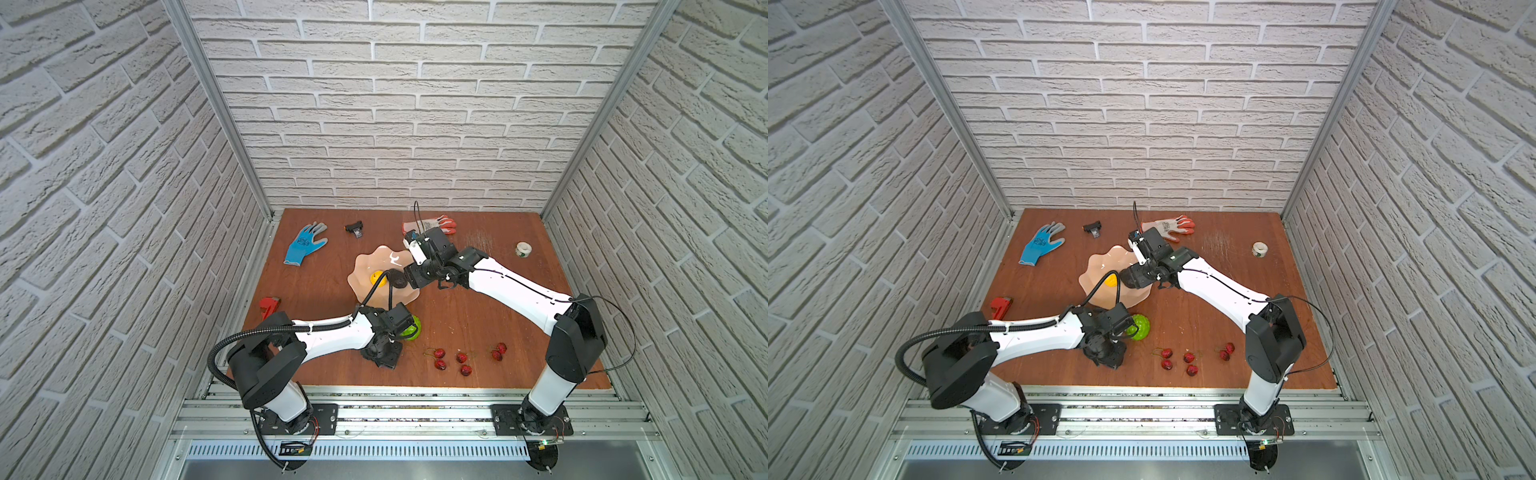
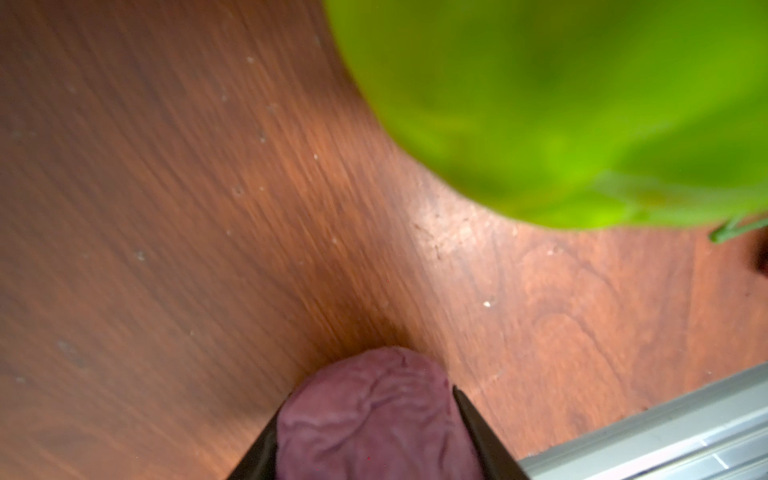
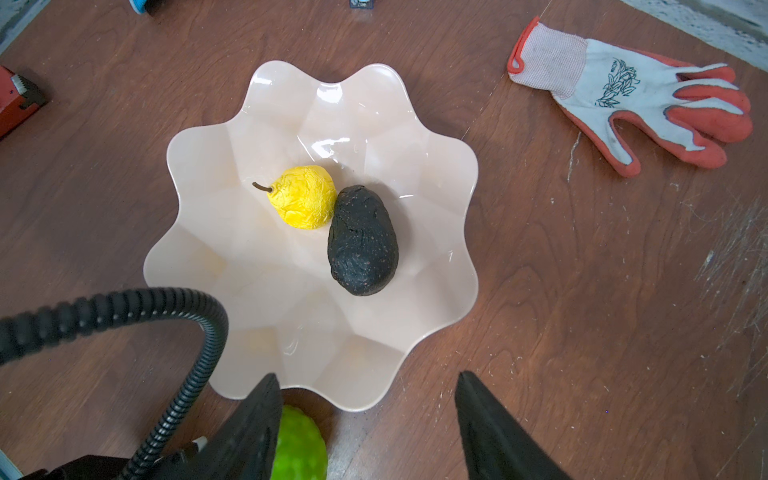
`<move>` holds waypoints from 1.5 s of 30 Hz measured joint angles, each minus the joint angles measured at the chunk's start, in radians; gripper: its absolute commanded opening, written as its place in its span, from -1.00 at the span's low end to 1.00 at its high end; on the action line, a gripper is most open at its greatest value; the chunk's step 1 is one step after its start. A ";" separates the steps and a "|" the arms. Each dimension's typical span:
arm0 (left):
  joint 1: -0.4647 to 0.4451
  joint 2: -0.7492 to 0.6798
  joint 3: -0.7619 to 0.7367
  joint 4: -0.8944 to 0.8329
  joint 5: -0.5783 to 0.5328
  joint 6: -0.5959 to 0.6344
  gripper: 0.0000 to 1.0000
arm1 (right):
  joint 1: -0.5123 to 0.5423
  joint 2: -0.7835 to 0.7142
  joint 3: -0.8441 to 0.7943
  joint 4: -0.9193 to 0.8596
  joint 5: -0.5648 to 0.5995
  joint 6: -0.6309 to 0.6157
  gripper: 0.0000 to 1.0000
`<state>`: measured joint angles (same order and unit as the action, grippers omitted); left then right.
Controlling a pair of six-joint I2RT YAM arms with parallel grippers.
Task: Place and organize the fake fruits in the fruit bowl
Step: 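Lift the purple plum and carry it over the bowl with the left gripper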
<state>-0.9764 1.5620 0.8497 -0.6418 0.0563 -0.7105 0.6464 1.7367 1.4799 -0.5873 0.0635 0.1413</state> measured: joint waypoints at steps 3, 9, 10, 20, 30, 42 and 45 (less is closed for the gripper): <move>0.000 -0.019 0.000 -0.020 0.000 -0.002 -0.20 | 0.000 0.000 0.000 0.000 0.000 0.000 0.36; 0.022 -0.154 0.002 -0.098 0.005 -0.004 -0.23 | 0.000 0.001 0.000 0.000 -0.008 0.000 0.35; 0.039 -0.179 0.008 -0.115 0.011 -0.001 -0.23 | 0.000 0.001 0.001 0.000 -0.014 0.000 0.35; 0.297 -0.214 0.214 -0.256 0.068 0.129 -0.24 | 0.000 -0.001 -0.006 0.006 -0.035 0.001 0.34; 0.446 0.040 0.507 -0.267 0.088 0.245 -0.28 | 0.000 -0.032 -0.023 0.004 -0.038 0.001 0.34; 0.452 0.239 0.560 -0.223 0.079 0.266 -0.27 | 0.000 -0.079 -0.084 0.013 -0.077 0.024 0.33; 0.455 0.269 0.582 -0.213 0.070 0.268 -0.27 | 0.000 -0.079 -0.084 0.018 -0.085 0.028 0.33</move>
<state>-0.5217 1.8305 1.4315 -0.8551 0.1261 -0.4423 0.6464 1.6577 1.3956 -0.5690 -0.0219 0.1692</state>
